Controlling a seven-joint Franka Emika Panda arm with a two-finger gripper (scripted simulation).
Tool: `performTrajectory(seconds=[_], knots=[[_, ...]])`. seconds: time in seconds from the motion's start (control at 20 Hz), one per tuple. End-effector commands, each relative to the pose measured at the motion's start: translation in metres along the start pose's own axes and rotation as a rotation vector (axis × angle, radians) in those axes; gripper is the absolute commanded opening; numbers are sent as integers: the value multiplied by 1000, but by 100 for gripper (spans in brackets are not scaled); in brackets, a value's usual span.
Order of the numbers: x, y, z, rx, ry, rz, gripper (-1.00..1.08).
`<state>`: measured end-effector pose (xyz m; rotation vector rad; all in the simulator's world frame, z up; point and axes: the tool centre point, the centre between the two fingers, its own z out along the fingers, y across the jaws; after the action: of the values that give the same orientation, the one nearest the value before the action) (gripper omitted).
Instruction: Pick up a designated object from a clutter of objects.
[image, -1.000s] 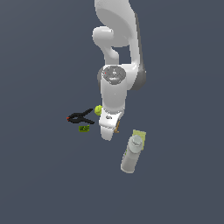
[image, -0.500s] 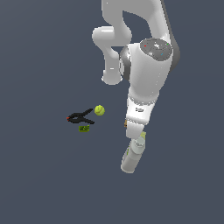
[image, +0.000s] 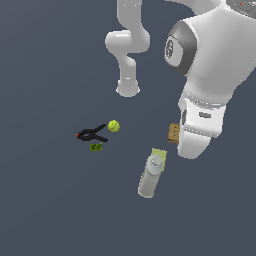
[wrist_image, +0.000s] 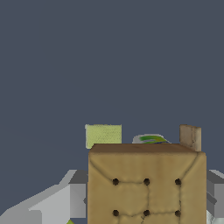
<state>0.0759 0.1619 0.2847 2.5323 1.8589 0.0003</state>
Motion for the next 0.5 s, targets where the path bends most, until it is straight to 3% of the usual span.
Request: performTrajectory(seconds=[0.0, 0.45], knots=[[15, 2, -14, 0, 0, 1, -100], [60, 9, -55, 0, 0, 2, -100]])
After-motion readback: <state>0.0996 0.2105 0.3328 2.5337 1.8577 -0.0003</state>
